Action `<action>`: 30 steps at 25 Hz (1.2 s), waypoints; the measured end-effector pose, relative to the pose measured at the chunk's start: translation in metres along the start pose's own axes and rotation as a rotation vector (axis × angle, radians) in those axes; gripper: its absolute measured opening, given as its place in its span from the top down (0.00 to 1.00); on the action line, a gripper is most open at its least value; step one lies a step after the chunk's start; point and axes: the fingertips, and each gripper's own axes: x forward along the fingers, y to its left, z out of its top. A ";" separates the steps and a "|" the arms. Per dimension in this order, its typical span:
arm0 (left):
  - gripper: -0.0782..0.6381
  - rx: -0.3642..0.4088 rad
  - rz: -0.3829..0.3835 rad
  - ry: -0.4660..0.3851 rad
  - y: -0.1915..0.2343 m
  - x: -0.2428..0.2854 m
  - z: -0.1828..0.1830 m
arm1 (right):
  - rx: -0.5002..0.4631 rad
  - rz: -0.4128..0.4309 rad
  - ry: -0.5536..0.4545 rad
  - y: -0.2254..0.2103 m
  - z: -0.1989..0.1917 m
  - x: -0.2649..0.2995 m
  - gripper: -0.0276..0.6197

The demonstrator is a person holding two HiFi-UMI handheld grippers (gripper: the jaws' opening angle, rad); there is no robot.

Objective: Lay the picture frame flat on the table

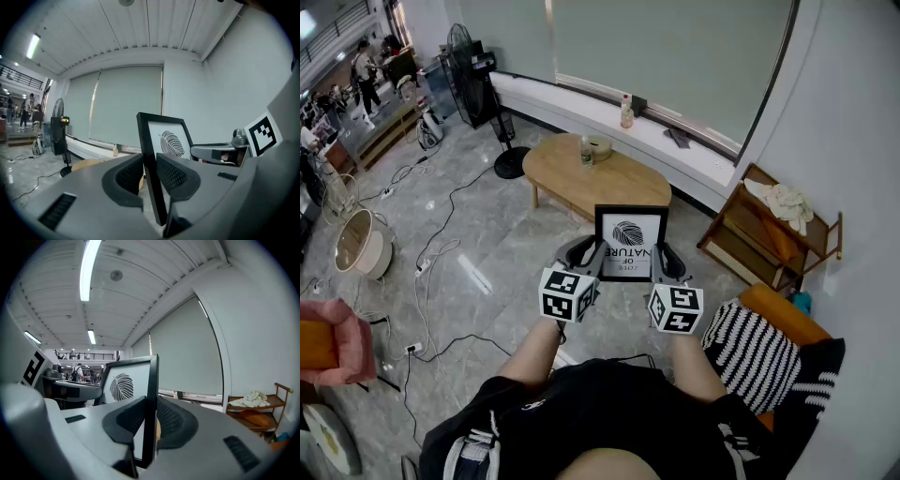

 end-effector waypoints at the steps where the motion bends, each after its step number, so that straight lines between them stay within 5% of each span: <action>1: 0.75 0.000 0.000 0.001 -0.002 0.003 -0.001 | 0.005 0.002 0.001 -0.004 -0.001 0.001 0.82; 20: 0.75 -0.001 0.010 -0.013 -0.037 0.045 -0.011 | 0.021 0.028 0.001 -0.058 -0.012 0.001 0.82; 30: 0.75 -0.007 -0.012 -0.005 -0.007 0.116 -0.013 | 0.025 0.001 0.028 -0.091 -0.021 0.067 0.82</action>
